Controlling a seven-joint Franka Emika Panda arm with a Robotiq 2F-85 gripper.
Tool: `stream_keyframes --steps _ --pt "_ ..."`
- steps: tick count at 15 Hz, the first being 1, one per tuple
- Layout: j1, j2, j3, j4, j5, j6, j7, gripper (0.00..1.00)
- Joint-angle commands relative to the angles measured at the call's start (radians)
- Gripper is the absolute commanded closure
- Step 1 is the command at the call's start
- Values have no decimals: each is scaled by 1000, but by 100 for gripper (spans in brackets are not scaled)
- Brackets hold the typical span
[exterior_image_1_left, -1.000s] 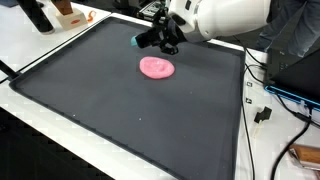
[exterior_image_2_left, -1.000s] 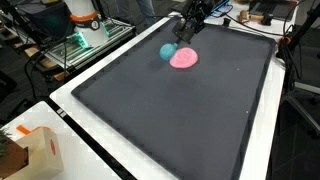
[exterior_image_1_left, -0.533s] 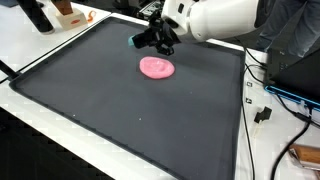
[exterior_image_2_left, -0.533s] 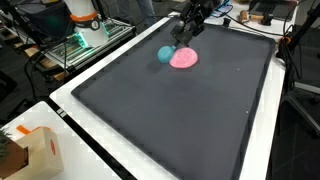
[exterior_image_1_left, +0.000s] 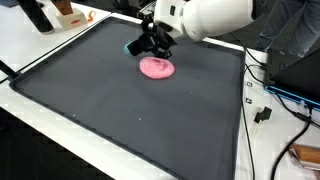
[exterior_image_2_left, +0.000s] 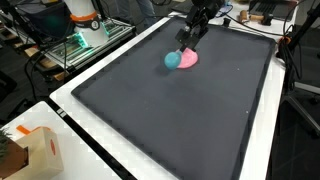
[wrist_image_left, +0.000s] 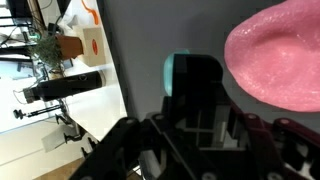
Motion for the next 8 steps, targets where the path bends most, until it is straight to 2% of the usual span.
stream_keyframes --steps 1,5,8 --pt "-29 -64 9 -59 -8 92 -66 74" --pt "-79 -153 17 -106 73 198 -143 74" --pt "-121 -239 20 -153 174 272 -233 74"
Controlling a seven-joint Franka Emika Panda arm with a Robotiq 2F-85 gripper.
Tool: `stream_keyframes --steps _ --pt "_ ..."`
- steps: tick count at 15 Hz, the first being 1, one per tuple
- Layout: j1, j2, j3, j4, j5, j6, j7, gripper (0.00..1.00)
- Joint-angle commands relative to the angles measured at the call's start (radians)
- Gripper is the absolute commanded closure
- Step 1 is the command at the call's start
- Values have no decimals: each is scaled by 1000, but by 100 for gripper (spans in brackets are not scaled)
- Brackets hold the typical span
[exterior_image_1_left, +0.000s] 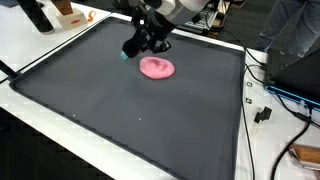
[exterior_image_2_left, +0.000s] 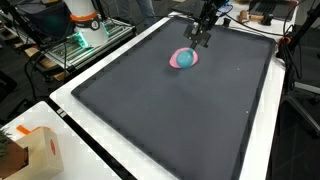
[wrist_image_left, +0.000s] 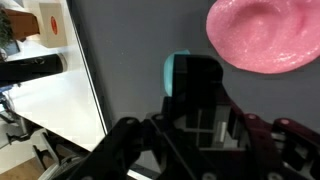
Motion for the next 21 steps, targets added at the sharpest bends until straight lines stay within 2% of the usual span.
stream_keyframes --steps 1,9,15,21 --pt "-62 -140 17 -113 139 96 -116 74" --pt "-148 -271 0 -212 491 144 -390 74" --pt "-215 -313 -9 -317 725 306 -584 74" --pt "-281 -324 0 -414 1024 446 -861 74"
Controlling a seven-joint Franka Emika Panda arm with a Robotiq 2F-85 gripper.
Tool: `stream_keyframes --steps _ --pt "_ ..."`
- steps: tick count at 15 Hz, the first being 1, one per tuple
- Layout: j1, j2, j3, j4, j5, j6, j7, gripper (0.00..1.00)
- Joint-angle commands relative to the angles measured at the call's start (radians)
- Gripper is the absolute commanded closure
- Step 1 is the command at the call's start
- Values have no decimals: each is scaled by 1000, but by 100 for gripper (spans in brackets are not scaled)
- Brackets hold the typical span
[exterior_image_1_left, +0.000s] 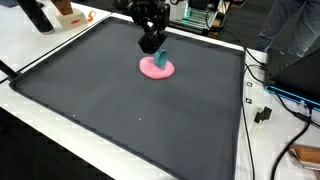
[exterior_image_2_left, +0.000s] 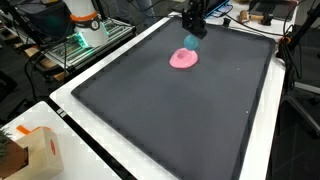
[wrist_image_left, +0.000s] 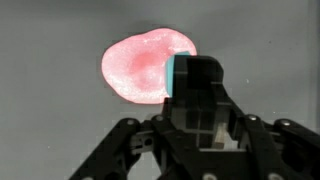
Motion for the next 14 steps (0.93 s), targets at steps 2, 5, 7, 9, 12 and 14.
stream_keyframes --steps 2,5,7,9,12,14 --pt "-50 -35 11 -95 229 65 -219 74" --pt "-74 -36 10 -120 353 56 -340 74" --pt "-85 -38 5 -133 412 47 -403 74" --pt "-93 -40 -1 -148 456 47 -456 74" --pt "-103 -40 -7 -168 520 52 -528 74" --pt "-105 -43 -10 -183 564 70 -571 74"
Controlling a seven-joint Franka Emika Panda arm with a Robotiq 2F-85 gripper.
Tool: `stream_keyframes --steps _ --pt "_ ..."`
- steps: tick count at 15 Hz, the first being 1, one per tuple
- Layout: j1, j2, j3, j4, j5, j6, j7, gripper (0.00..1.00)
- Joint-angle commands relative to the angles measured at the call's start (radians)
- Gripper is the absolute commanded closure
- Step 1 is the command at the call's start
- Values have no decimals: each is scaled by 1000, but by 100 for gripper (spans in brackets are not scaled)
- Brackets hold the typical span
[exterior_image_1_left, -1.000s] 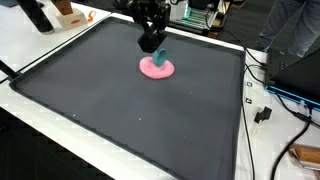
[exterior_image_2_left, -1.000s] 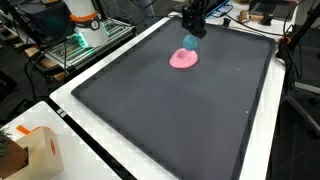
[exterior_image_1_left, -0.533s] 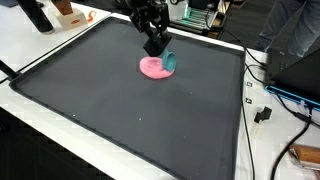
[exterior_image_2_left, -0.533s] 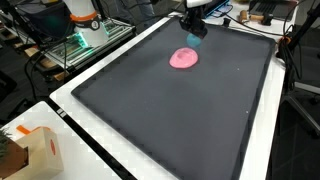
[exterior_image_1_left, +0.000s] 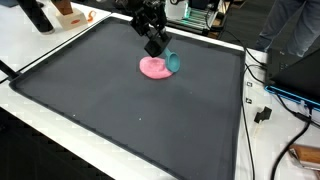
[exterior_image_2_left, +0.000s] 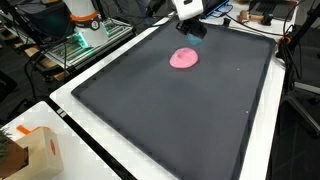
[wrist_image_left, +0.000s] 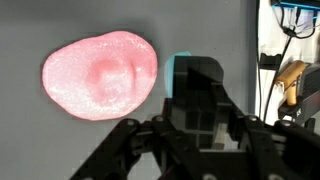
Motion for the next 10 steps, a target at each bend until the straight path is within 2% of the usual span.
stream_keyframes --steps 1,5,10 --pt "-5 -40 -6 -65 84 45 -81 74" --pt "7 -53 -4 -109 135 153 -115 74" --pt "10 -72 5 -163 290 258 -173 74"
